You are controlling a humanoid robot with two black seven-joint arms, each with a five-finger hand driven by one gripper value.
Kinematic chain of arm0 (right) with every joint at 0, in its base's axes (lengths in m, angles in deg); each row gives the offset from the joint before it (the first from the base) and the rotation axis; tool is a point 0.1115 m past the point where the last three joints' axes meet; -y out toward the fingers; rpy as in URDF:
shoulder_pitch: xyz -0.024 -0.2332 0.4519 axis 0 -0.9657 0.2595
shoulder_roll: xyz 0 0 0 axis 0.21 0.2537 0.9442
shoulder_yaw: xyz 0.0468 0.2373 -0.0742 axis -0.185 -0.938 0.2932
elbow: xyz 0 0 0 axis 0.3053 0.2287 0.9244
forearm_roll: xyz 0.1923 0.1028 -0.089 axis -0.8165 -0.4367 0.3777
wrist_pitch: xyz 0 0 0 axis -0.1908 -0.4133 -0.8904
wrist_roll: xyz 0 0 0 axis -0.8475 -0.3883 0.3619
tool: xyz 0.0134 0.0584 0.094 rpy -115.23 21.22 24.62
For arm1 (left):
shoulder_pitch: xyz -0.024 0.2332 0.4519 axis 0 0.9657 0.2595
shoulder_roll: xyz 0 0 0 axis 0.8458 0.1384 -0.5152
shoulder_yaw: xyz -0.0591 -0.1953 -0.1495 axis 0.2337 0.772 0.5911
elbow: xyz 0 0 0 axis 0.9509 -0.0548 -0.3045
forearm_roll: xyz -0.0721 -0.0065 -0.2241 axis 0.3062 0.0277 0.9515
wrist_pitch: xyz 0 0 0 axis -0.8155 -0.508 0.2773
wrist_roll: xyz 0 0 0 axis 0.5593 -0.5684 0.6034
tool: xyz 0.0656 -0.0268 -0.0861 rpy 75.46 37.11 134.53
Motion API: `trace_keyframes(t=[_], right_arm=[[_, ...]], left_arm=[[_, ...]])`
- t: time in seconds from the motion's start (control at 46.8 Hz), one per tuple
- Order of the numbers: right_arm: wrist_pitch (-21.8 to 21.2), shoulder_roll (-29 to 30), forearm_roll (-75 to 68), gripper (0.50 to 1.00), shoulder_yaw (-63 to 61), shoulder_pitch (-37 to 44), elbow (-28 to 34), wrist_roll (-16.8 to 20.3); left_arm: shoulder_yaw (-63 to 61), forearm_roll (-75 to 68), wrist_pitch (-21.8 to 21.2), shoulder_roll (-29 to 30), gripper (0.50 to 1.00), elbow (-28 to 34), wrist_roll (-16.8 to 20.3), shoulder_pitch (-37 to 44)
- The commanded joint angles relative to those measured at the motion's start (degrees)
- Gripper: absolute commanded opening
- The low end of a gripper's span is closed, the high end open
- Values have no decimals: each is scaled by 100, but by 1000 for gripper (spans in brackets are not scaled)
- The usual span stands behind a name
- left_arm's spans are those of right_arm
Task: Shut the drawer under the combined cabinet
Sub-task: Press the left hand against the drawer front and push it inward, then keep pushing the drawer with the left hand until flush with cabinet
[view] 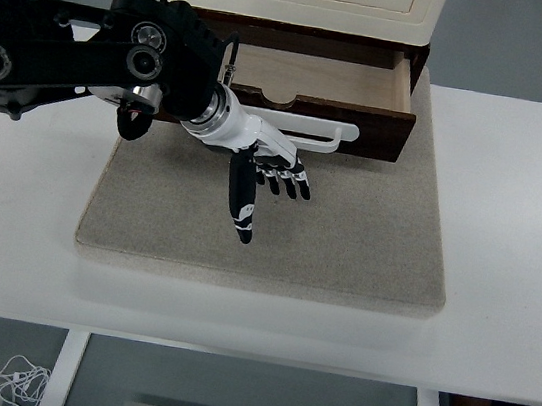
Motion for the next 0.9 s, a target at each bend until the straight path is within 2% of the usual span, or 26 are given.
trace_keyframes(t=[0.0,0.406,0.875], right_arm=[[0,0,2,952,0,2,0,0],[0,0,2,952,0,-6,0,0],[0,0,2,952,0,3,0,0]], left_arm=[[1,-18,2,0,994,55,0,5],[62,-246,177,-17,992,609,0,-22],[220,-378,160,-492,990,1426,0,31]])
